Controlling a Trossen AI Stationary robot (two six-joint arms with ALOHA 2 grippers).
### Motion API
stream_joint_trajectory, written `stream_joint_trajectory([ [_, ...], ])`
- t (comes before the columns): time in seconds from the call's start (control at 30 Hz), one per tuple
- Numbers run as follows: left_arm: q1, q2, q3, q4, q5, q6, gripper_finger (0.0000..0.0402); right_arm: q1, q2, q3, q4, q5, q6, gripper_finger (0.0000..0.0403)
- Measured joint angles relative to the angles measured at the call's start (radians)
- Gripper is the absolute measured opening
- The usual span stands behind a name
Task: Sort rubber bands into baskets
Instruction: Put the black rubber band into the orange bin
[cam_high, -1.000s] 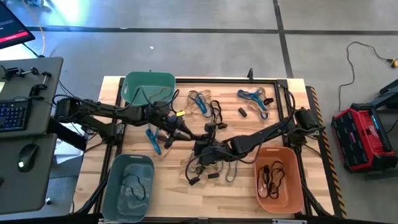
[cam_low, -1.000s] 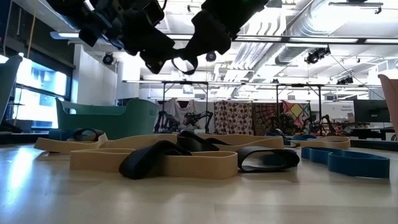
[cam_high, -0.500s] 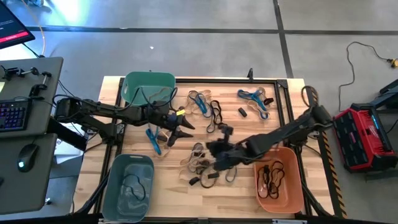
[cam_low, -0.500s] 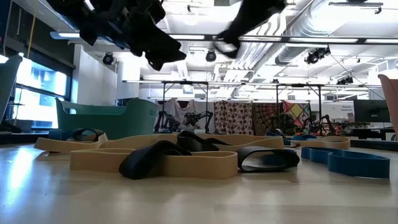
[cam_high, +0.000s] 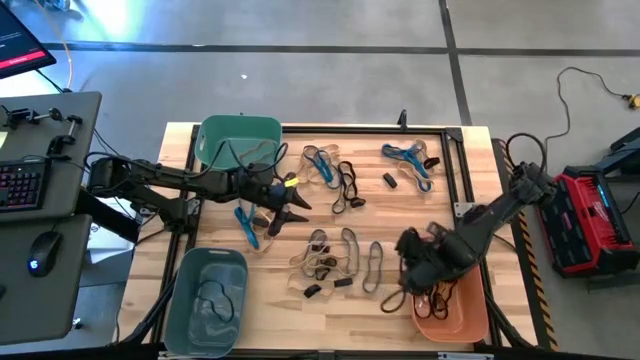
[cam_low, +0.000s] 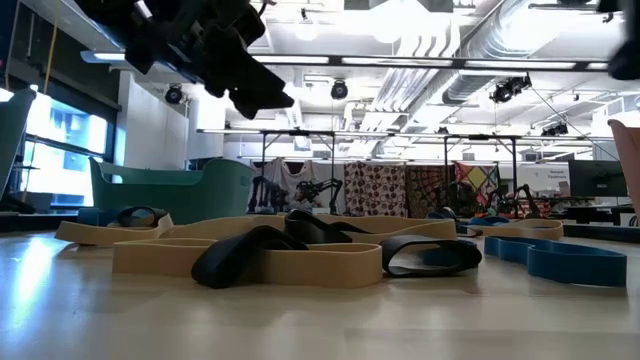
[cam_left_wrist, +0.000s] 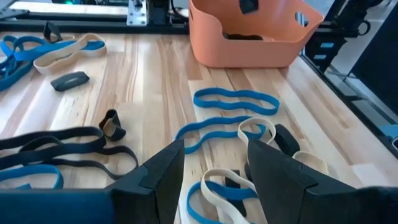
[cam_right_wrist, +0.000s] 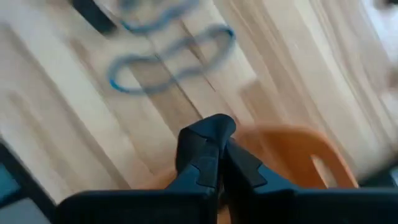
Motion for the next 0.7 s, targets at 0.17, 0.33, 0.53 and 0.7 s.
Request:
stream_joint_trajectory([
  [0.17, 0.000, 0.000, 0.000, -0.045, -0.001, 0.008, 0.0170, 0.045, 0.006, -0.058, 0.016, -0.098, 0.064, 0.0000],
  [0.33, 0.000, 0.000, 0.000, -0.109, -0.008, 0.050, 0.0170, 0.058, 0.007, -0.218, 0.198, -0.197, 0.075, 0.0000],
  [0.53, 0.000, 0.000, 0.000, -0.155, -0.009, 0.053, 0.0170, 0.058, 0.008, -0.358, 0.361, -0.287, 0.082, 0.0000],
  [0.7, 0.000, 0.000, 0.000, -0.203, -0.010, 0.092, 0.0170, 0.058, 0.008, -0.365, 0.328, -0.311, 0.096, 0.0003],
])
